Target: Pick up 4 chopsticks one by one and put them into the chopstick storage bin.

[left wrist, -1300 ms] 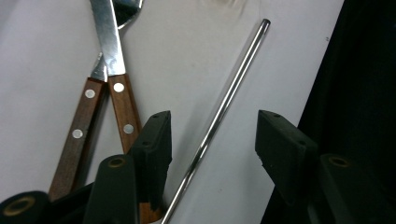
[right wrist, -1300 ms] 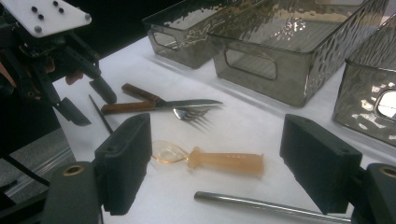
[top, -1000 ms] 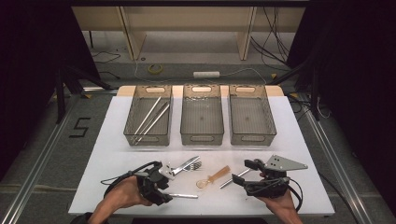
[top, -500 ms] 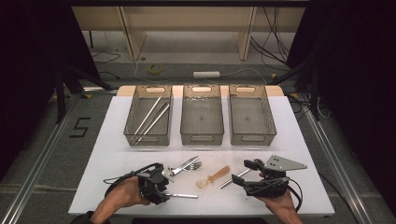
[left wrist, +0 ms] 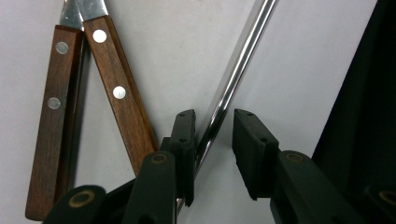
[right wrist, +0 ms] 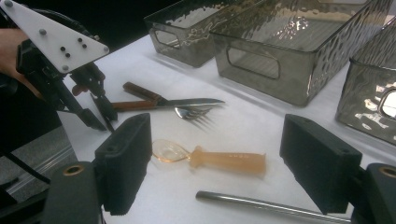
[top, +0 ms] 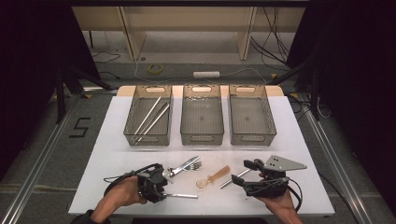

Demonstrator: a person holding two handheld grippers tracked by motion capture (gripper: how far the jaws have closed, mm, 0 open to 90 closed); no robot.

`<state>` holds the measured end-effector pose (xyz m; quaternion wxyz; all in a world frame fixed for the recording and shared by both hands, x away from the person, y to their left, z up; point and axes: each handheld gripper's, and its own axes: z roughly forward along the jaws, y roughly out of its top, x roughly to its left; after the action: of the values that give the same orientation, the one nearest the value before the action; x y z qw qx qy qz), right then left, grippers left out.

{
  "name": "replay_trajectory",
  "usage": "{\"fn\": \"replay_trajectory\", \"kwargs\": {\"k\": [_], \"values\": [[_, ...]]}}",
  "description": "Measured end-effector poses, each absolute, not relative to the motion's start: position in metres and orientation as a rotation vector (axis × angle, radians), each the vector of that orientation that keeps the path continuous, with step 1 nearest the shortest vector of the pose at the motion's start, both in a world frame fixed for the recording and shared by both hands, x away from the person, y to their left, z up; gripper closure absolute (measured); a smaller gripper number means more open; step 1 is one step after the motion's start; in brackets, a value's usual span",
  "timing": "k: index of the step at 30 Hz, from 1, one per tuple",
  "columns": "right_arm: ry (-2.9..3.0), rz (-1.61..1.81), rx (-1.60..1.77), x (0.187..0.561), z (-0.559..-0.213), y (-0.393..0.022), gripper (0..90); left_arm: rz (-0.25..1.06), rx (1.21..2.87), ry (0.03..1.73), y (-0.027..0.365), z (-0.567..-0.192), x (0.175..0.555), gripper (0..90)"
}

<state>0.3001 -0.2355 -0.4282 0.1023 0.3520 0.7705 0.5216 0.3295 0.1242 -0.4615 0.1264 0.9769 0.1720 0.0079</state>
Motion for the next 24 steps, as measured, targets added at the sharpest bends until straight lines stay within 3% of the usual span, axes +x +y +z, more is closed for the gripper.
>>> {"fn": "replay_trajectory", "kwargs": {"k": [24], "values": [[2.278, 1.536, 1.032, 0.3004, -0.4284, -0.2346, 26.2, 0.045, 2.875, 0.296, 0.1245, -0.4616, 0.3242, 81.0]]}}
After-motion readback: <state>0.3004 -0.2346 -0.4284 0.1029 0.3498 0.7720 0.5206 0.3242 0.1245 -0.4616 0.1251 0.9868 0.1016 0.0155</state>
